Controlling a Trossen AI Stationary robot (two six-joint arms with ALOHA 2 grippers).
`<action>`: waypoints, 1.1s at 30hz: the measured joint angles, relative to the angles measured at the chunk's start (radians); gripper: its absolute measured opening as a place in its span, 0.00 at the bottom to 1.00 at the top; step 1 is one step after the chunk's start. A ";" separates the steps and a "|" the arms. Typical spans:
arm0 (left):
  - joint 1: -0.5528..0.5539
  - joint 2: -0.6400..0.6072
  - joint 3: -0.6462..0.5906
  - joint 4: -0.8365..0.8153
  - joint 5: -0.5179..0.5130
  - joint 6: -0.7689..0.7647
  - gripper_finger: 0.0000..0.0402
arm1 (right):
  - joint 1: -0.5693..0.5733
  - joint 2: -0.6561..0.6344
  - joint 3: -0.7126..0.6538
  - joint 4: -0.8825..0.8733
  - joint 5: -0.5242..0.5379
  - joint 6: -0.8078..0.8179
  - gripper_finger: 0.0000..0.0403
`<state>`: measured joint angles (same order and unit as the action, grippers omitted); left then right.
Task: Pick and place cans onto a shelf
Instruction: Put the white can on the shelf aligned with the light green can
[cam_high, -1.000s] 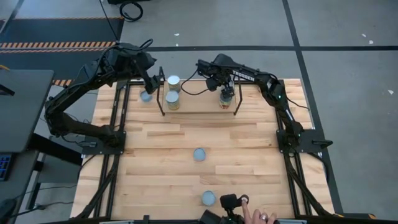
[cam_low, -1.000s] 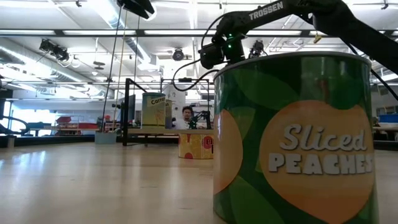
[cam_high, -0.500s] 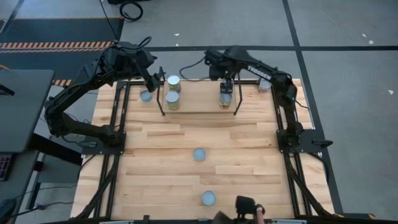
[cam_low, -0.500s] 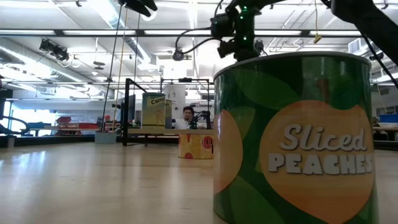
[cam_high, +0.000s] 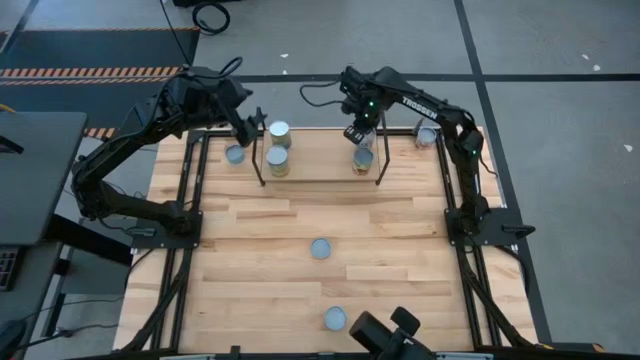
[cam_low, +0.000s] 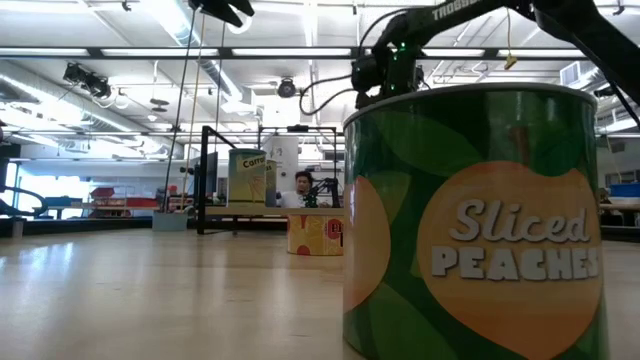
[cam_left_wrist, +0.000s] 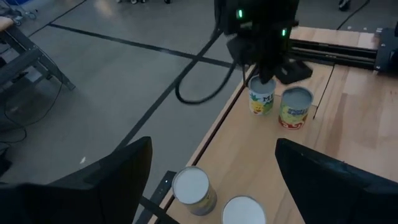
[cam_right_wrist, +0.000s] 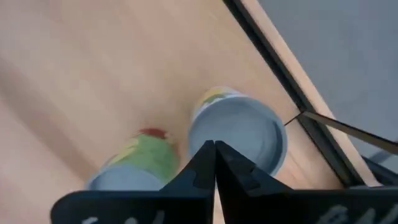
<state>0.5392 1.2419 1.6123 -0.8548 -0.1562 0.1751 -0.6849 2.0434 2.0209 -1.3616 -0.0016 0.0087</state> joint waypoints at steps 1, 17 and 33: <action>0.000 0.000 0.000 0.005 0.000 0.001 0.86 | 0.000 0.000 -0.020 0.011 0.011 0.005 0.05; 0.001 0.000 0.000 0.089 -0.004 0.015 0.86 | 0.011 0.000 -0.113 0.119 0.084 -0.029 0.01; 0.001 -0.003 0.000 0.088 -0.048 -0.007 0.86 | 0.004 -0.015 -0.036 0.114 0.095 -0.026 0.01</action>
<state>0.5400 1.2389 1.6123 -0.7667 -0.2040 0.1682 -0.6806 2.0281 1.9845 -1.2479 0.0939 -0.0177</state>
